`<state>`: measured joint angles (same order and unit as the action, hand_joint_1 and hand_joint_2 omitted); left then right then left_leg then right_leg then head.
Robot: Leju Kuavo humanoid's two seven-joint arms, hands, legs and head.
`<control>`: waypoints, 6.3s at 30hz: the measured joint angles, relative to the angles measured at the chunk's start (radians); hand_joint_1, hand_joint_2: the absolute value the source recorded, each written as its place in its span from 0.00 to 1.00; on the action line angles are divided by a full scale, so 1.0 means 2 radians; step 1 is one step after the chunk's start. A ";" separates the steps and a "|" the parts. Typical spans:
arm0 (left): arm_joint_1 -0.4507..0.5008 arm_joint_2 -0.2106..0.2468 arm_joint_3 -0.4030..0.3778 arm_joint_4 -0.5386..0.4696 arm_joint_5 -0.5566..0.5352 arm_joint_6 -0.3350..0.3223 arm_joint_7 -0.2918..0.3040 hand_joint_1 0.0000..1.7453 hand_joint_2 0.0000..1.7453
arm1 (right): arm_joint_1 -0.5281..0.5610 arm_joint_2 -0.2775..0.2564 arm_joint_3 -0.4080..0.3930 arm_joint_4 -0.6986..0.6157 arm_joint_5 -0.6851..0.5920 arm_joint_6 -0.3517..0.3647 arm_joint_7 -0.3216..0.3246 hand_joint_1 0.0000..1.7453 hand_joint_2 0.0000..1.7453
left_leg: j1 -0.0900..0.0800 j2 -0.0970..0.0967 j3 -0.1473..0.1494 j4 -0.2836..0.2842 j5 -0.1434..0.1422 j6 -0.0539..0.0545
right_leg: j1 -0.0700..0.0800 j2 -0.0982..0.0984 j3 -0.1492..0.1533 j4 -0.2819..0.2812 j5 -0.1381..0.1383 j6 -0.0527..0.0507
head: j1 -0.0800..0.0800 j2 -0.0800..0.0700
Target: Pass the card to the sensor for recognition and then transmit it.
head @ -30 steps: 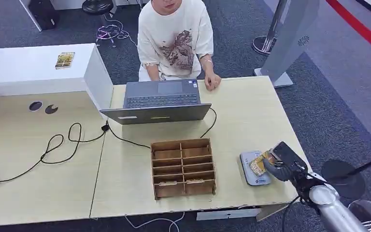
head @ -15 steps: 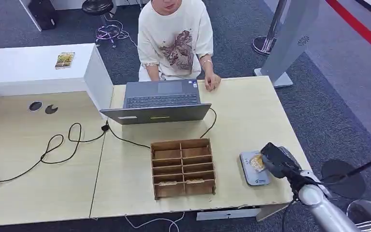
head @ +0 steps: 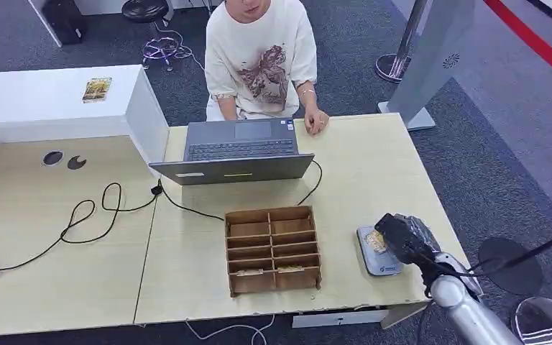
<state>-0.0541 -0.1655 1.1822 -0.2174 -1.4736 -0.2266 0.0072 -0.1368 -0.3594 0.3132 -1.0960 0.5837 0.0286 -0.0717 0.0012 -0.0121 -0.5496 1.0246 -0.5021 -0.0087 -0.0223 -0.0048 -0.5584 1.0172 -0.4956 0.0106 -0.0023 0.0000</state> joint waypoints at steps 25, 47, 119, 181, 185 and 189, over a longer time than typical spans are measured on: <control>0.000 0.000 0.000 0.000 0.001 0.004 0.000 0.00 1.00 | 0.008 0.013 -0.072 -0.051 0.015 0.008 -0.038 1.00 1.00 | 0.000 0.000 0.000 0.000 0.000 0.000 | 0.000 0.000 0.000 0.000 0.000 0.000 | 0.000 0.000; 0.000 -0.002 0.000 0.000 -0.001 0.007 0.000 0.00 1.00 | -0.045 0.028 -0.071 -0.119 0.134 -0.062 -0.015 1.00 1.00 | 0.000 0.000 0.000 0.000 0.000 0.000 | 0.000 0.000 0.000 0.000 0.000 0.000 | 0.000 0.000; -0.003 -0.001 -0.016 0.000 -0.035 -0.014 0.001 0.00 1.00 | -0.334 0.169 -0.003 0.138 0.394 -0.082 0.033 1.00 1.00 | 0.000 0.000 0.000 0.000 0.001 -0.001 | 0.000 0.000 -0.001 0.001 0.001 0.000 | 0.000 0.000; 0.002 -0.005 -0.025 0.000 0.002 0.003 0.003 0.00 1.00 | -0.124 0.280 -0.187 -0.234 -0.067 -0.013 -0.085 0.00 1.00 | 0.000 0.000 -0.001 0.000 0.001 -0.001 | 0.000 0.001 -0.002 0.001 0.001 0.000 | 0.000 0.000; 0.004 -0.006 -0.025 0.000 0.009 0.007 0.003 0.00 1.00 | -0.096 0.274 -0.191 -0.257 -0.129 0.013 -0.107 0.00 1.00 | 0.000 0.000 -0.001 0.000 0.001 -0.001 | 0.000 0.000 -0.002 0.001 0.001 0.000 | 0.000 0.000; 0.007 -0.009 -0.024 0.000 0.020 0.013 0.003 0.00 1.00 | -0.058 0.261 -0.194 -0.290 -0.193 0.039 -0.121 0.00 1.00 | 0.000 0.000 -0.001 0.000 0.001 -0.001 | 0.000 0.001 -0.002 0.001 0.001 0.000 | 0.000 0.000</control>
<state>-0.0405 -0.1831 1.1341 -0.2174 -1.4328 -0.2014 0.0130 -0.2520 0.1628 -0.0748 -1.6751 0.1979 0.1057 -0.3132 0.0013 -0.0118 -0.5515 1.0246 -0.4996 -0.0105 -0.0217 -0.0036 -0.5623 1.0189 -0.4944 0.0097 -0.0023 0.0004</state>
